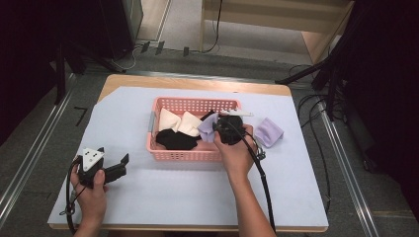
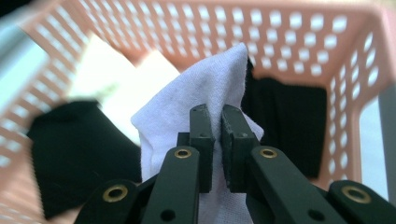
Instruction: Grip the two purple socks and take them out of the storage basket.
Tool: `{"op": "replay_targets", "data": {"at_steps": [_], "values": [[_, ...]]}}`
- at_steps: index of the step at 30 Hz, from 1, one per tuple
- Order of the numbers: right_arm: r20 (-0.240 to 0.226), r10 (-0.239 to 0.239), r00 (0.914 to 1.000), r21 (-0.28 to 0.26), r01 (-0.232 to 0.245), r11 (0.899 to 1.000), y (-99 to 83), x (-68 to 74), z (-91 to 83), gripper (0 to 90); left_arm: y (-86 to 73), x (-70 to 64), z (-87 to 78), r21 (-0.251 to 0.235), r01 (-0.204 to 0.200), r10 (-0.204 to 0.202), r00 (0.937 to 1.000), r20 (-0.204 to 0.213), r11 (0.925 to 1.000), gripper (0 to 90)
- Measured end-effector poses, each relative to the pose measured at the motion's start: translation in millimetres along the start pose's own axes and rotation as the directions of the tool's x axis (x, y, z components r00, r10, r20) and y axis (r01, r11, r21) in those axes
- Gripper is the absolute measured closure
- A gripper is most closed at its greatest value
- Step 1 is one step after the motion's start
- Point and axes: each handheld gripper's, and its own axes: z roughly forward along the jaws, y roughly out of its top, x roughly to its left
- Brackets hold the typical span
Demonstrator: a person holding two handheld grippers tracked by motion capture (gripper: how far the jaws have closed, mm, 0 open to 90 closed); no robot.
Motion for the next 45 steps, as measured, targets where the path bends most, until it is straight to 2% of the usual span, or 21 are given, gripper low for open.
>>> {"op": "replay_targets", "data": {"at_steps": [1,2,3,5,8,11,12,13,16,21,24,25,26,28,29,31,36,38,41,42,45], "values": [[-0.026,-0.011,0.9996,-0.079,0.009,0.997,1.3,-0.3,-6.1,84.9,0.0,0.1,0.1,-0.001,0.0,0.0,1.0,0.001,1.0,13.9],[-0.026,-0.011,0.9996,-0.079,0.009,0.997,1.3,-0.3,-6.1,84.9,-0.1,0.0,0.1,-0.002,0.001,-0.001,1.0,-0.001,1.0,13.9],[-0.047,-0.009,0.9988,-0.119,0.004,0.993,2.2,-1.2,-9.1,84.9,-0.1,0.0,0.1,-0.002,0.001,-0.001,1.0,-0.001,1.0,13.9],[-0.063,-0.015,0.9979,-0.185,0.003,0.983,3.6,-2.5,-14.1,84.9,0.0,0.0,0.1,-0.001,0.001,-0.001,1.0,-0.001,1.0,13.9],[-0.054,-0.045,0.9975,-0.262,0.029,0.965,3.7,-3.6,-18.8,84.9,-0.1,-0.2,-0.1,-0.003,0.002,-0.002,1.0,-0.001,1.0,13.9],[-0.039,-0.072,0.9966,-0.341,0.054,0.938,2.8,-5.4,-22.2,84.7,-0.1,-0.2,-0.2,-0.003,0.001,-0.001,1.0,0.0,1.0,13.9],[-0.033,-0.074,0.9967,-0.384,0.056,0.922,2.4,-7.6,-25.3,84.7,-0.1,-0.2,-0.2,-0.003,0.001,-0.001,1.0,-0.001,1.0,13.9],[-0.033,-0.074,0.9967,-0.384,0.056,0.922,2.4,-7.6,-25.3,84.7,-0.1,-0.2,-0.2,-0.002,0.002,-0.002,1.0,0.0,1.0,13.9],[-0.01,-0.074,0.9972,-0.43,0.062,0.901,3.5,-14.7,-30.7,84.7,-0.1,-0.1,-0.3,-0.003,0.002,-0.002,1.0,-0.001,1.0,13.9],[0.05,-0.053,0.9973,-0.473,0.07,0.878,3.9,-33.0,-41.6,84.7,-0.2,0.1,-0.2,-0.005,0.002,-0.002,1.0,0.001,1.0,13.9],[0.086,-0.022,0.9961,-0.475,0.06,0.878,0.3,-49.3,-48.7,84.7,-0.2,0.2,-0.4,-0.005,0.001,-0.001,1.0,0.0,1.0,13.9],[0.106,0.005,0.9943,-0.478,0.047,0.877,-3.7,-62.8,-53.6,84.7,-0.2,-0.1,-0.3,-0.006,0.001,-0.001,1.0,-0.001,1.0,13.9],[0.106,0.005,0.9943,-0.478,0.047,0.877,-3.7,-62.8,-53.6,84.7,-0.2,-0.1,-0.3,-0.006,0.001,-0.001,1.0,-0.001,1.0,13.9],[0.12,0.045,0.9918,-0.481,0.018,0.877,-8.8,-76.0,-58.7,84.7,-0.2,-0.3,-0.3,-0.005,0.0,0.0,1.0,-0.001,1.0,13.9],[0.137,0.082,0.9871,-0.485,-0.005,0.875,-14.7,-89.4,-62.5,84.7,-0.2,-0.3,-0.2,-0.004,-0.001,0.001,1.0,-0.001,1.0,13.9],[0.143,0.104,0.9842,-0.487,-0.022,0.873,-17.9,-95.6,-64.0,84.7,-0.1,-0.3,-0.4,-0.003,-0.001,0.001,1.0,-0.001,1.0,13.9],[0.198,0.181,0.9633,-0.456,-0.073,0.887,-34.0,-121.9,-64.7,84.5,-0.1,-0.4,-0.5,-0.003,-0.005,0.005,1.0,-0.004,1.0,13.9],[0.212,0.19,0.9586,-0.435,-0.082,0.897,-40.4,-130.0,-62.8,84.0,-0.2,-0.5,-0.6,-0.004,-0.005,0.005,1.0,-0.002,1.0,13.9],[0.22,0.217,0.9509,-0.403,-0.114,0.908,-48.9,-139.7,-58.4,76.5,-0.2,-0.5,-0.6,-0.004,-0.006,0.006,1.0,-0.002,1.0,13.9],[0.216,0.236,0.9474,-0.404,-0.133,0.905,-53.3,-145.0,-57.2,69.8,-0.2,-0.6,-0.5,-0.006,-0.004,0.004,1.0,-0.002,1.0,13.9],[0.219,0.251,0.9427,-0.409,-0.145,0.901,-56.4,-148.3,-58.0,65.0,-0.2,-0.5,-0.5,-0.005,-0.003,0.003,1.0,-0.002,1.0,13.9]]}}
